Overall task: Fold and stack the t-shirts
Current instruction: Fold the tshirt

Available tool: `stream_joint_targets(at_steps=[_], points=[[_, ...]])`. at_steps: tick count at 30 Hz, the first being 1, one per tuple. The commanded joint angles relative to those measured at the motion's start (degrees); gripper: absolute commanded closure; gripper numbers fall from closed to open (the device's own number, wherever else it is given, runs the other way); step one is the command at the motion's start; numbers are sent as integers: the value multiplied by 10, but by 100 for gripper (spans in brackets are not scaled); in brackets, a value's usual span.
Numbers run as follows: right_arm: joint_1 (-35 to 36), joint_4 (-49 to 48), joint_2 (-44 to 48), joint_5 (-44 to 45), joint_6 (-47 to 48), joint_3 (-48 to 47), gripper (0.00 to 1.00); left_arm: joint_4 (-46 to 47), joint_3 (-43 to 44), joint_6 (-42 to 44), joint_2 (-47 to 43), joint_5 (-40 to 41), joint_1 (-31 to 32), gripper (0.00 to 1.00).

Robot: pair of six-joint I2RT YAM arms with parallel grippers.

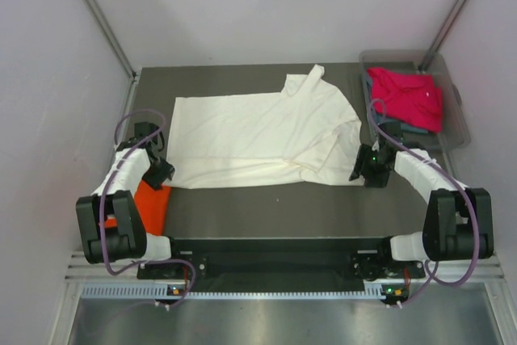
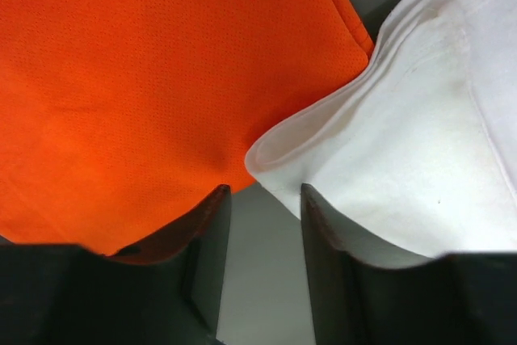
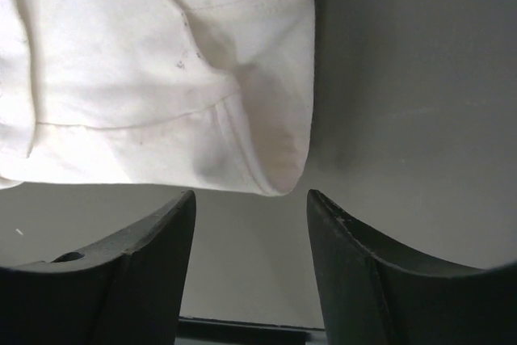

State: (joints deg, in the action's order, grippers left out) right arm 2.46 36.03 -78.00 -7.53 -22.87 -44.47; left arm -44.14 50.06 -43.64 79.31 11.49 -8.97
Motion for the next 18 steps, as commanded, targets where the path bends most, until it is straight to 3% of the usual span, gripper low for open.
stream_joint_targets(at_steps=[1,5,9,12,14,18], points=[[3,-43,-8,16,-8,8,44,26,-4,9,5,14,-3,59],[5,-56,-19,25,-6,9,53,32,0,10,23,14,-5,74],[5,-69,-22,34,-3,3,70,38,7,14,29,20,-4,100],[6,-62,-22,52,-5,-4,83,38,11,17,29,26,-5,100],[6,-50,-19,73,-10,-9,99,36,13,18,30,28,-5,100],[5,6,-1,174,-23,-15,100,28,13,12,24,21,-5,100]])
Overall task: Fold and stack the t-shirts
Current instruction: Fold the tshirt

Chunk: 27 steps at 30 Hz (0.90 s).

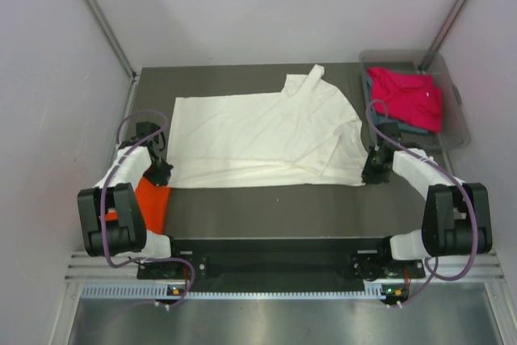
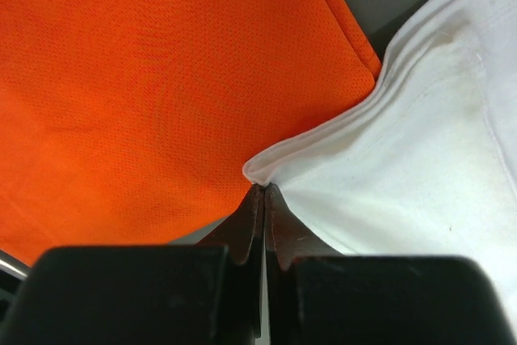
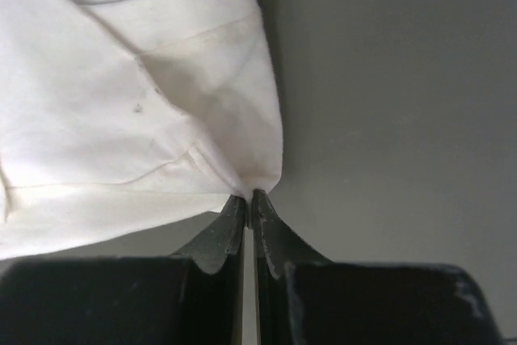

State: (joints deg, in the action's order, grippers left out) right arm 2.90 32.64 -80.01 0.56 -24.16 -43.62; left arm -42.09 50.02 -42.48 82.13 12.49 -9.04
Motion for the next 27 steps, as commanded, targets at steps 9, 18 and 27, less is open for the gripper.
stream_joint_targets(at_steps=[9,18,27], points=[[2,101,27,88,8,-47,61,-41,12,-29,-30,12,-5,78],[98,87,74,11,38,-167,21,-28,67,43,-130,-22,-5,40],[131,62,-81,-74,-4,-267,50,-3,163,148,13,-177,-5,57]])
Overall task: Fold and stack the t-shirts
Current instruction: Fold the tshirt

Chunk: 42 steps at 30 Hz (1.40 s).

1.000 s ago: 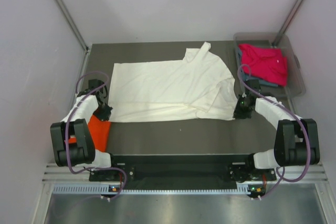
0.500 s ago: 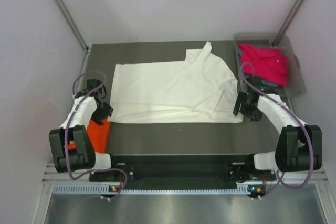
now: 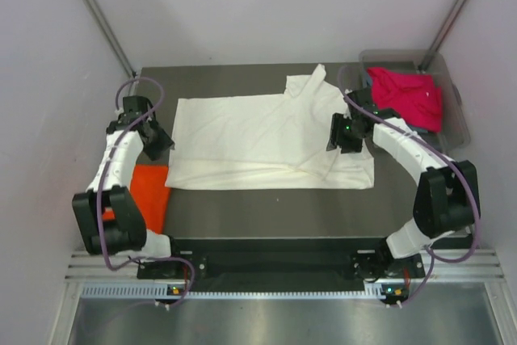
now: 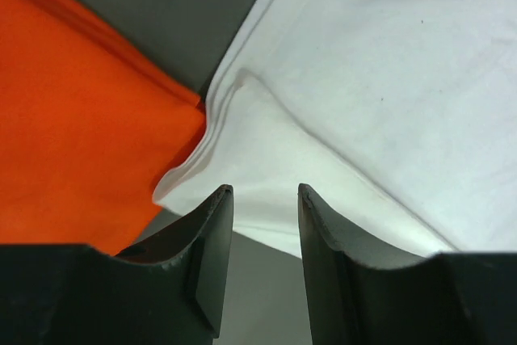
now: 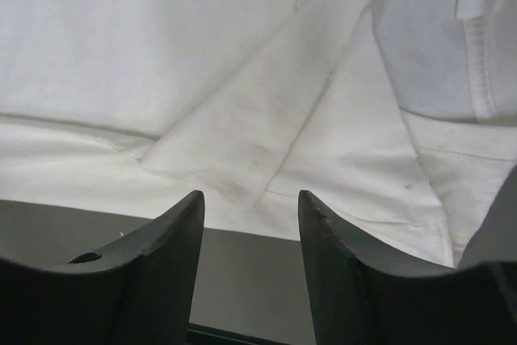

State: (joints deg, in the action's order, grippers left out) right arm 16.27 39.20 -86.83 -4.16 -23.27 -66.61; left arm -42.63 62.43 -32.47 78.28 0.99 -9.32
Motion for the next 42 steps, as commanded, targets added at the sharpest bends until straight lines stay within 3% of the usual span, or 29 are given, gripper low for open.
stream_joint_targets(at_steps=[1,5,8,11,16,30,42], points=[[-5,-4,-25,-30,-13,-41,51,-4,54,51,90,-74,-2,57],[-30,-2,-52,-67,-15,-46,50,16,58,64,149,-106,2,56],[-39,0,-63,-82,-9,-49,49,-2,83,95,205,-113,1,65],[-42,0,-59,-83,-2,-46,48,-18,116,108,254,-86,2,66],[-49,-4,-53,-86,2,-27,48,11,122,100,263,-79,2,67],[-62,-15,-67,-100,-5,-30,48,-12,140,72,321,-48,2,65],[-66,-17,-105,-104,-17,-40,41,-33,155,73,348,-35,1,63]])
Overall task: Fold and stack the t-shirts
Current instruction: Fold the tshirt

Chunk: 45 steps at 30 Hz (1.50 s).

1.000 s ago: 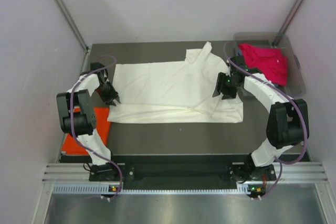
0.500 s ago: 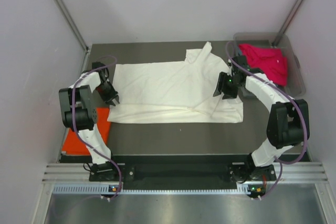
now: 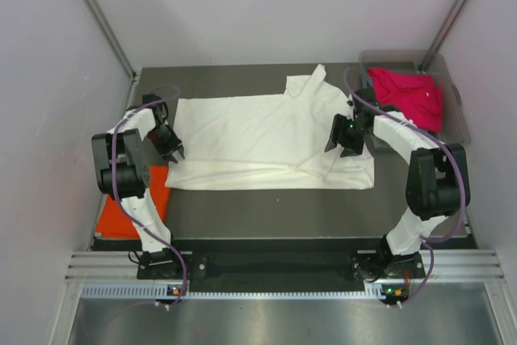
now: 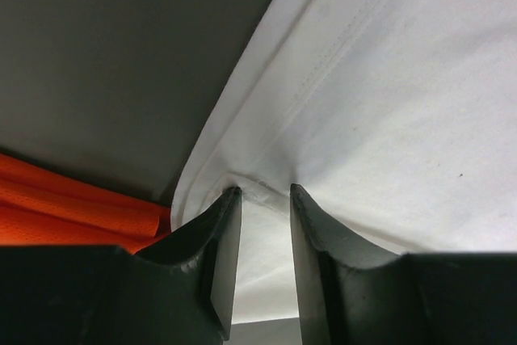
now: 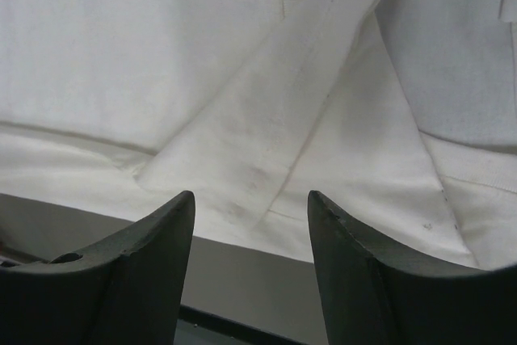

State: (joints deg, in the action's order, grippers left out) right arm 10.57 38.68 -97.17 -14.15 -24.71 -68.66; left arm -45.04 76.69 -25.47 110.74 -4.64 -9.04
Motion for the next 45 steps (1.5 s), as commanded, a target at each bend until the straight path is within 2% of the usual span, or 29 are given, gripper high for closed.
stream_joint_targets(at_steps=[1,2,5,6,8,15,30,35,39,44,45], points=[[-10,-12,-2,-4,-1,-20,41,-11,14,7,28,19,0,64],[-9,-13,-4,-3,0,-21,41,-11,15,10,33,13,-1,73],[-13,-12,-15,-2,4,-24,39,-15,21,16,41,12,0,86],[-13,-12,-22,-2,5,-24,40,-15,22,18,41,12,0,94],[-14,-15,-29,-3,7,-26,41,-15,24,19,38,15,-1,100],[-14,-26,-65,-3,10,-37,47,-23,25,19,9,25,0,100],[-16,-29,-85,-5,5,-48,44,-37,6,3,-57,27,1,100],[-16,-42,-89,-6,-4,-48,50,-36,-2,-2,-75,24,2,100],[-16,-47,-101,-11,-10,-63,62,-35,-7,-6,-89,20,4,100],[-15,-40,-110,2,-17,-69,62,-30,-15,-10,-97,20,6,100],[-16,-37,-108,5,-17,-67,59,-30,-15,-11,-98,20,8,100]])
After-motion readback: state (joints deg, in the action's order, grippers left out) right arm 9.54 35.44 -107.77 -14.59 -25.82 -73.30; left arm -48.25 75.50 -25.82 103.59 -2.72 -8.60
